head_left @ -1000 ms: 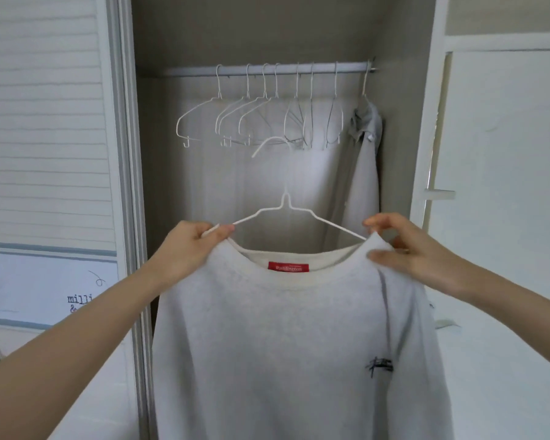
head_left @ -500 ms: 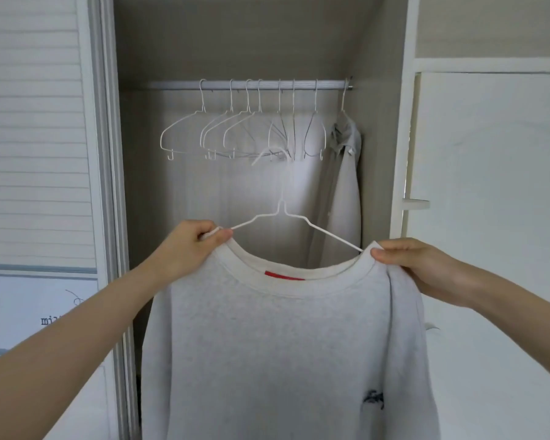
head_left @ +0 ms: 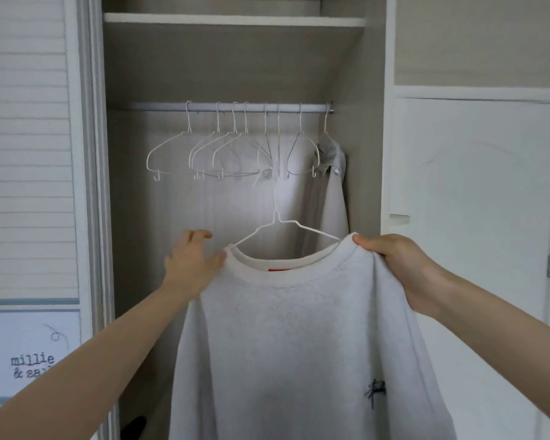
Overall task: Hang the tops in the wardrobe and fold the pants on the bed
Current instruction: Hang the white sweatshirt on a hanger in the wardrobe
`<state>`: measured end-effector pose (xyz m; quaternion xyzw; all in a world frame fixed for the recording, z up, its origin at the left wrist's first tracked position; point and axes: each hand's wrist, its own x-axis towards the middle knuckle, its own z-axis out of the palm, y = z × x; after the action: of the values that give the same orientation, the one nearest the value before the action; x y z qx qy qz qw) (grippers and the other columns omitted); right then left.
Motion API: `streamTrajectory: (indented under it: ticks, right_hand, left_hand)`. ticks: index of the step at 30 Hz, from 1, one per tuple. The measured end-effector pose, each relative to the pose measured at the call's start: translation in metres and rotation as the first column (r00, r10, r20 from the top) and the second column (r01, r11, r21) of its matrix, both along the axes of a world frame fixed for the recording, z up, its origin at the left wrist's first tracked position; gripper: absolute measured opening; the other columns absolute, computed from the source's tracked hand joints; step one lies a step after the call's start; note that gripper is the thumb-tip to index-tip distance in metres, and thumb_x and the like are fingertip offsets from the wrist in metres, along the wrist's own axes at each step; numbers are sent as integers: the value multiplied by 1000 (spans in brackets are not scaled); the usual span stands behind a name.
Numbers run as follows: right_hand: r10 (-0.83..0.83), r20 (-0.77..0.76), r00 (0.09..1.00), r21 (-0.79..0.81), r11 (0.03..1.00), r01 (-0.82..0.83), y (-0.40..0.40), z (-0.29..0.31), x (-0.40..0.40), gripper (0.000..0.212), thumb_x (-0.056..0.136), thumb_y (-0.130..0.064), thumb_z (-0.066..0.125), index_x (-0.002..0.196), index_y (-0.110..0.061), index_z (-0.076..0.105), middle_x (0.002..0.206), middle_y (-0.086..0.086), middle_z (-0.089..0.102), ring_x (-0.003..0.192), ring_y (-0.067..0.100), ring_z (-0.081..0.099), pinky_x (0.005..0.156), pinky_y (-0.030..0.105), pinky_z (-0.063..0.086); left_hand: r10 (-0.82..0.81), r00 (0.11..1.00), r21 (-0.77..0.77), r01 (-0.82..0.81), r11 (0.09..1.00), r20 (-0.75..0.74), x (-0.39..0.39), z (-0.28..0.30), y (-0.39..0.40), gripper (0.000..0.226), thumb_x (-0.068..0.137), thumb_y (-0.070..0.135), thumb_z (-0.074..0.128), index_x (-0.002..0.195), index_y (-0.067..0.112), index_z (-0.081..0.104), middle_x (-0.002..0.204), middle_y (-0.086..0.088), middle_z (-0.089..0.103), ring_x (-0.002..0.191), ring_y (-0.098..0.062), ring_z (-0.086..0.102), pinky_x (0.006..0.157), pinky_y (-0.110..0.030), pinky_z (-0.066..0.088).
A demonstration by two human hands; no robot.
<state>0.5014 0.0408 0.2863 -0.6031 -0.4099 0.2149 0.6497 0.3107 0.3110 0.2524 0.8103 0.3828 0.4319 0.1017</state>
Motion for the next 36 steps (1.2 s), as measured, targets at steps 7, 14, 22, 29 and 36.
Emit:
streamTrajectory:
  ticks: [7,14,22,29,36]
  right_hand:
    - [-233,-107,967,112,963,244,50,25,-8,55,84,-48,63,118,-4,58,105,13,69,92,31,68,86,42,54]
    - [-433,-124,893,155,880,448,97,49,5,54,95,-45,49,124,1,51,117,14,60,108,35,58,95,42,48]
    - [-534,-49,844,142,833,535,137,60,41,46,99,-35,46,120,6,52,107,16,56,95,29,52,79,32,40]
    - [-568,-2,823,185,808,559,173,74,85,48,99,-32,45,124,9,50,122,23,56,113,37,53,93,38,42]
    - [-571,144,808,231,813,534,205,97,110,35,97,-33,49,87,-1,58,77,9,53,82,25,52,71,29,37]
  left_hand:
    - [-629,776,-340,578,742,-53,51,1,-78,83,82,32,77,150,24,30,153,4,34,131,-8,37,102,-18,33]
    - [-820,568,-357,782,510,73,91,-17,-117,126,55,57,85,151,43,5,155,22,21,141,-1,27,117,-33,30]
    - [-565,825,-194,553,810,-9,116,-25,-63,76,78,23,63,146,23,30,136,1,51,120,-24,54,97,-36,50]
    - [-438,889,-14,440,898,-134,135,-24,2,22,80,16,60,61,19,48,64,5,53,68,-20,53,59,-26,40]
    - [-515,857,-5,515,857,-22,169,-5,56,42,87,15,65,54,21,40,54,9,41,50,-4,36,51,-23,30]
